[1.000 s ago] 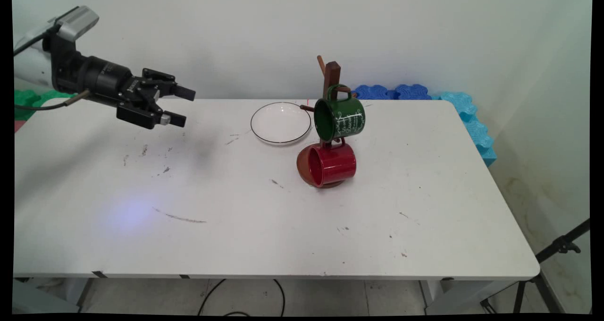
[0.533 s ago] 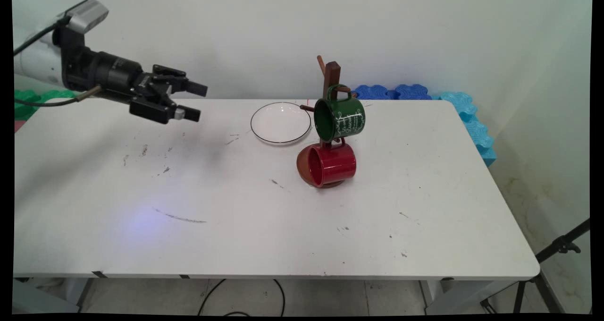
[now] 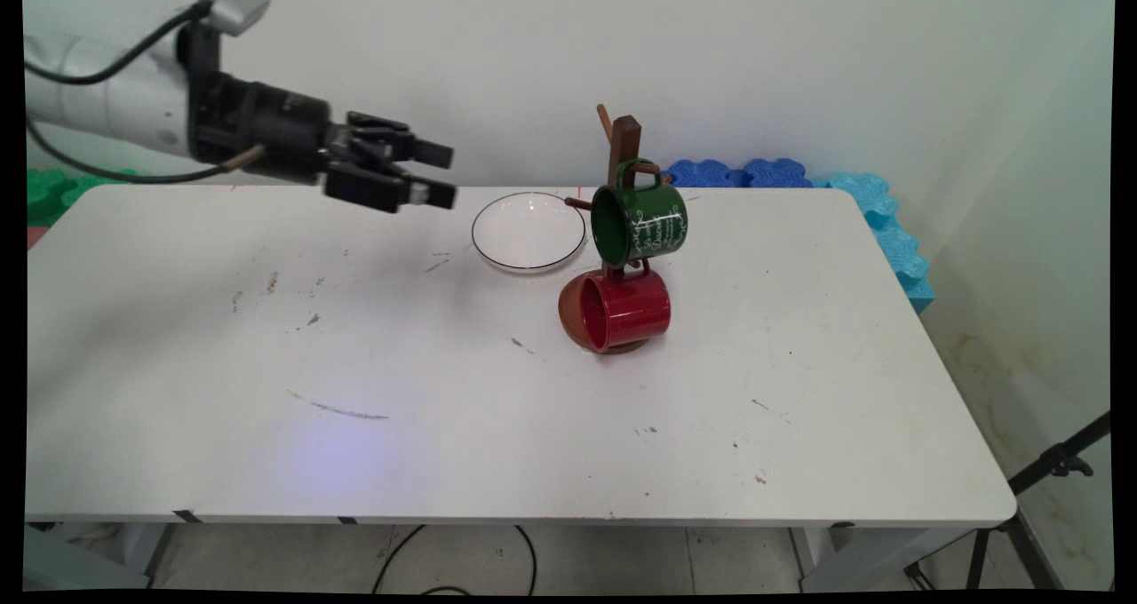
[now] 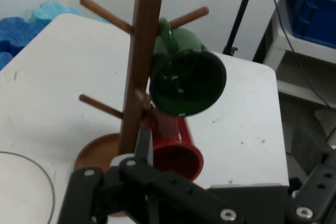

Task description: Pick up the green mug from the rack

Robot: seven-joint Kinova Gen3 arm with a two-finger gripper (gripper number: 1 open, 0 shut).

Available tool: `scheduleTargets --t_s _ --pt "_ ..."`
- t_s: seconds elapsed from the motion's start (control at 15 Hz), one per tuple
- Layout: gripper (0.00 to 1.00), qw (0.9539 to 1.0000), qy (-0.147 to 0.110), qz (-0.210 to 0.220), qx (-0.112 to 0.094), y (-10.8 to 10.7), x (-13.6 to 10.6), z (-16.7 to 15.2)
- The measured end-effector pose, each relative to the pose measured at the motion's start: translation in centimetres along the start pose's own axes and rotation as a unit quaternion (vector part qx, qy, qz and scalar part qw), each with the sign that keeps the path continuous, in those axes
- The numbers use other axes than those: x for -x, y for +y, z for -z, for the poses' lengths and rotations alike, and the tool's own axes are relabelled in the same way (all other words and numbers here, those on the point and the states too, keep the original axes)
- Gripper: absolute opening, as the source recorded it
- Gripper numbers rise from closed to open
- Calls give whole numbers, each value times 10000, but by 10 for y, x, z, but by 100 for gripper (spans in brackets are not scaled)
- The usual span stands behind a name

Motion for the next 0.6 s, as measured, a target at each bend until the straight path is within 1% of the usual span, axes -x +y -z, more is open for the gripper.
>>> scheduleTargets --t_s 0.2,0.6 --pt "100 9999 -2 141 -100 15 -12 -28" --pt "100 9991 -85 318 -279 34 -23 -79"
